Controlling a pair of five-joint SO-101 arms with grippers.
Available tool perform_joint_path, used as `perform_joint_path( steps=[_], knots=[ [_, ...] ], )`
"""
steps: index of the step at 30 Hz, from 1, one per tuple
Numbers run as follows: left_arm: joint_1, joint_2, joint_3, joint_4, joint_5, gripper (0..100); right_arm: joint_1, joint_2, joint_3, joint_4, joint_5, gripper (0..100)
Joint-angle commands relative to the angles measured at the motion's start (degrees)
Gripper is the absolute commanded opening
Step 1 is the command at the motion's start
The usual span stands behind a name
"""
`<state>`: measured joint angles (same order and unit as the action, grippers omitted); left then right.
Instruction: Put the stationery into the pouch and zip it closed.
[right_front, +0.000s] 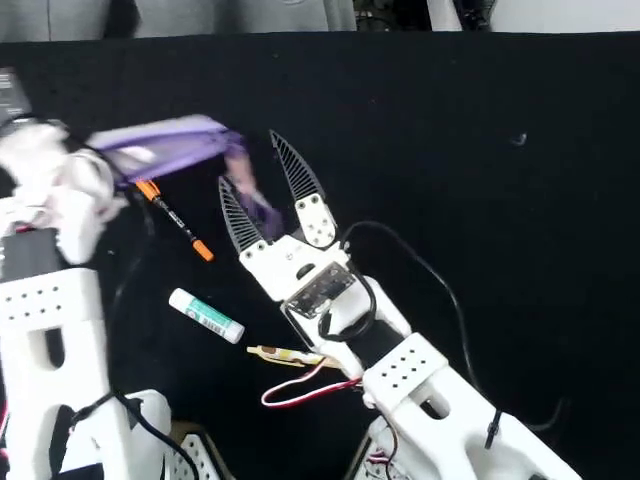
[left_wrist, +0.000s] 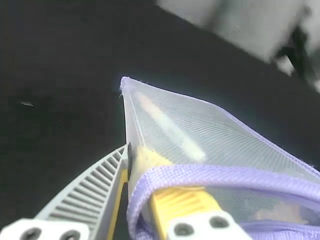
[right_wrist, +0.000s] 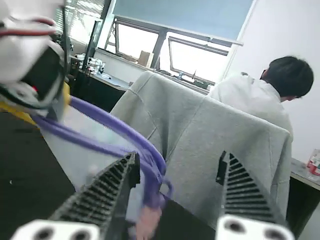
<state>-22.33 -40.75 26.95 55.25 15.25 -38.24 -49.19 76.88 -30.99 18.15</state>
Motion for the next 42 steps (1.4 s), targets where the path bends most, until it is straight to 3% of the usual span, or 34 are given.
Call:
perform_joint_path(
  steps=[1, 6, 11, 21, 28, 32, 42],
  knots=[
    [-5.67, -0.44, -3.47, -4.84, 0.18, 3, 0.88, -0.4, -2.86, 3.43, -4.66, 23.7],
    [-11.21, -0.44, -2.86, -8.0, 0.53, 3, 0.79, 0.13, -7.52, 16.18, -12.92, 23.7],
    [-15.6, -0.44, -3.03, -9.67, 0.62, 3, 0.53, 4.26, -8.57, 16.7, -19.25, 23.7],
    [-19.12, -0.35, -3.03, -11.08, 0.62, 3, -0.88, 37.05, -25.27, 16.88, -19.43, 23.7],
    [-24.48, -0.35, -4.0, -13.27, 0.62, 3, -6.33, 49.1, -32.13, 19.08, -15.38, 23.7],
    [-26.59, -0.35, -4.09, -13.63, 0.62, 3, -9.14, 55.08, -39.87, 27.78, -10.99, 23.7],
    [-25.01, -0.35, -4.09, -13.27, 0.62, 3, -9.05, 73.89, -70.11, 56.35, -11.08, 23.7]
  ],
)
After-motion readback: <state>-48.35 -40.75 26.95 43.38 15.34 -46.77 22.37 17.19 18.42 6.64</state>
